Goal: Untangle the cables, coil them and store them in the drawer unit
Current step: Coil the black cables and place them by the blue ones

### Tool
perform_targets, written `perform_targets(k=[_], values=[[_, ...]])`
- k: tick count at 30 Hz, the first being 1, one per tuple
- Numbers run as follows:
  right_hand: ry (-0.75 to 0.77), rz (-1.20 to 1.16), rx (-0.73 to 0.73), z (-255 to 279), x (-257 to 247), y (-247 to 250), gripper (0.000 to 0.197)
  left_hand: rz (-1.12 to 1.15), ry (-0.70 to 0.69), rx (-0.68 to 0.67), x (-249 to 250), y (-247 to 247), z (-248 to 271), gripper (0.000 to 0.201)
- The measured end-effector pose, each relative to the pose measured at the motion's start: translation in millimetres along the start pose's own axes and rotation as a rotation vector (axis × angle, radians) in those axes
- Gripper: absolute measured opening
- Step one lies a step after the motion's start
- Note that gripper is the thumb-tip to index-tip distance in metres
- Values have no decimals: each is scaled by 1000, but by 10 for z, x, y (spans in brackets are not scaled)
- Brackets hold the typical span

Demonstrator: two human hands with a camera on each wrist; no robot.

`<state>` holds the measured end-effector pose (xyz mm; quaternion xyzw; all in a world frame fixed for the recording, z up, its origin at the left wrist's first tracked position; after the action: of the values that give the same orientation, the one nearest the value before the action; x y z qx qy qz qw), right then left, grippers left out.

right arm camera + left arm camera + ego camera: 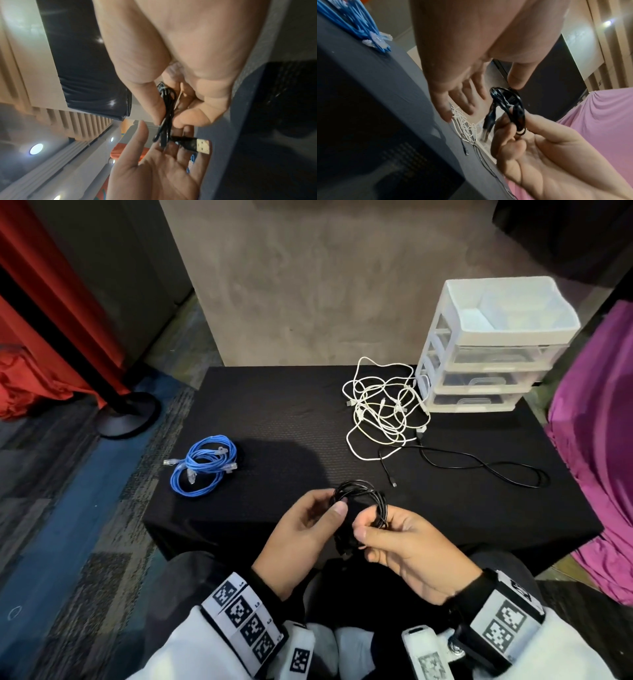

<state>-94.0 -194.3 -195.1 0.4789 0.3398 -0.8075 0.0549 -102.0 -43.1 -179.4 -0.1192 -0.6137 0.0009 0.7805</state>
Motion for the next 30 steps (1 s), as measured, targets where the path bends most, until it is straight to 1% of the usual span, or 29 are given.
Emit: perform_targets(k=[2, 4, 6, 9, 12, 16, 17, 19, 20, 22, 23, 24, 26, 28, 30], values=[[11, 25, -22, -14, 12, -10, 20, 77, 0, -15, 21, -23, -19, 34], [47, 27, -43, -22, -13, -15, 25, 165, 30, 3, 2, -6, -41, 31], [80, 74, -64, -34, -48, -36, 28, 226, 55, 17, -9, 10, -46, 29], [115, 145, -74, -68, -61, -76, 28, 251, 65, 47, -24, 56, -37, 23], [68, 140, -67, -100, -19, -70, 28, 262, 82, 58, -47, 77, -23, 21], [-9, 156, -114, -123, 32, -78, 28, 291, 98, 71, -93, 136, -7, 22], [-13, 152, -114, -132, 30, -85, 24, 297, 102, 70, -97, 144, -7, 22], [2, 131, -66, -155, 30, -60, 6, 299, 114, 58, -119, 155, -11, 22], [5, 129, -28, -174, 39, -27, 9, 290, 121, 53, -136, 166, -17, 22], [-11, 151, 7, -211, 70, 19, 22, 259, 129, 51, -151, 198, -27, 21], [-20, 163, 2, -226, 76, 18, 22, 247, 133, 54, -160, 221, -29, 21], [-24, 178, -10, -244, 78, 15, 19, 239, 138, 60, -169, 243, -30, 21], [-31, 216, -22, -279, 71, 30, 8, 224, 153, 99, -179, 340, -44, 21], [-44, 264, 20, -319, 44, 114, 12, 225, 142, 180, -153, 544, -85, 21], [-43, 331, 111, -348, -22, 276, 13, 234, 107, 303, -68, 871, -150, 24]])
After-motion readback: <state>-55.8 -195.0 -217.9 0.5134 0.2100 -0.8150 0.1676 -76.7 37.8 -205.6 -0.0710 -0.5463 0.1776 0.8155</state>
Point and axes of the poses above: each hand's wrist, its own z-axis away from the middle knuckle, its own y-axis out of the back of the hand, x = y × z, the point moved 8 cm from there along -z, towards the middle knuckle, and after that the axes turned 11 degrees about -x, right-handed, at the moved point
